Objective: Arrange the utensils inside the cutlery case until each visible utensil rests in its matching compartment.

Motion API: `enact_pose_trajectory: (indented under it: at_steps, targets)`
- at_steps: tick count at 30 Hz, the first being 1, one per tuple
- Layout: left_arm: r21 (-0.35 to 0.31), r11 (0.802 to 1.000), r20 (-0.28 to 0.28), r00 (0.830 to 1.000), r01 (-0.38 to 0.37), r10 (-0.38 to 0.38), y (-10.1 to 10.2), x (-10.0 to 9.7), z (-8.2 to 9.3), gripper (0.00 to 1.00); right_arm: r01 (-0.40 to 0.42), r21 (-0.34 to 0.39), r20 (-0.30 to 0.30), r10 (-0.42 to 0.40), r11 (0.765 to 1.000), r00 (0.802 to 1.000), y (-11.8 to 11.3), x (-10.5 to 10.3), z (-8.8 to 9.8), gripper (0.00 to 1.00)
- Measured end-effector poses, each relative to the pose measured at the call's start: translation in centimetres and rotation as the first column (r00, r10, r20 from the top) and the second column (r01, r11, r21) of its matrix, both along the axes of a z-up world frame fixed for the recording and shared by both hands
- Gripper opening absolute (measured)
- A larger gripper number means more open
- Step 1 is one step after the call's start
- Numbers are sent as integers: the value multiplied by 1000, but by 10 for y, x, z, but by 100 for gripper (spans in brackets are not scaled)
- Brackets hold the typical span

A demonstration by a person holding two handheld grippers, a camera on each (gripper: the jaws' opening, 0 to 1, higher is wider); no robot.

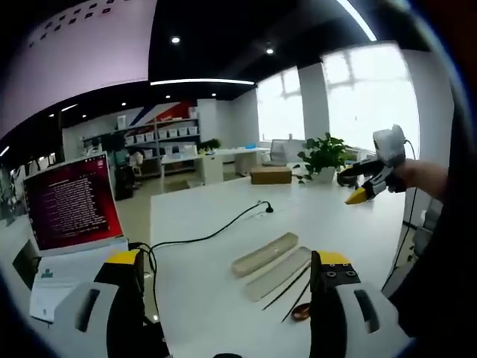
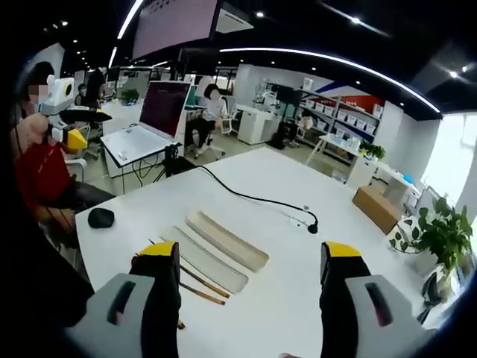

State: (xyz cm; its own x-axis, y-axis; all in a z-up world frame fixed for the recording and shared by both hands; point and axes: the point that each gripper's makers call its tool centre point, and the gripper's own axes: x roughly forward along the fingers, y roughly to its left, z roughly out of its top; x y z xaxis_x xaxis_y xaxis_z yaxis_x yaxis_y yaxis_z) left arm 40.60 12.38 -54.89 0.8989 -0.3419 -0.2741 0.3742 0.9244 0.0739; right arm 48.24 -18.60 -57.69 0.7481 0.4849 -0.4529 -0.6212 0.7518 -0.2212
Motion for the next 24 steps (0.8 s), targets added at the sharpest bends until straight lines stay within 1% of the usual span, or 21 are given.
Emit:
enact_pose_trajectory:
  at_steps: [2, 3, 4, 5, 7, 10, 15, 18, 20, 24]
  targets:
    - [-12, 1000, 5, 1000, 11, -11, -3, -1, 3, 87, 16, 27, 4, -16, 1000, 1000, -2, 1, 3, 74]
    - [-16, 1000, 9, 1000, 13, -12, -3, -1, 4, 86, 35, 77, 0, -35, 996, 999, -2, 2, 6, 72]
    - [-20, 1000, 12, 1000, 11, -11, -3, 0, 4, 87, 42, 96, -1, -42, 994, 999, -2, 2, 7, 72]
    - [-24, 1000, 15, 1000, 1, -1, -3, 0, 5, 88, 54, 135, 1, -55, 989, 999, -2, 3, 11, 71]
    - [-21, 1000, 17, 1000, 4, -3, -3, 0, 6, 87, 39, 138, 0, -39, 990, 999, -1, 2, 12, 68]
    - [-20, 1000, 21, 1000, 5, -5, -3, -1, 8, 86, 31, 132, 5, -32, 991, 999, -1, 3, 12, 65]
    - [-22, 1000, 27, 1000, 1, -1, -3, -2, 10, 86, 24, 133, 15, -26, 991, 1000, 1, 4, 14, 67]
    - [-21, 1000, 26, 1000, -1, 1, -2, -3, 8, 86, 16, 116, 3, -17, 993, 1000, 1, 4, 9, 67]
    - [-20, 1000, 14, 1000, 0, 1, -2, -3, 4, 86, 15, 104, -4, -15, 994, 1000, 1, 5, 6, 67]
    - [-24, 1000, 13, 1000, -1, 1, -1, -1, 2, 86, 13, 104, -7, -12, 995, 1000, 1, 7, 4, 67]
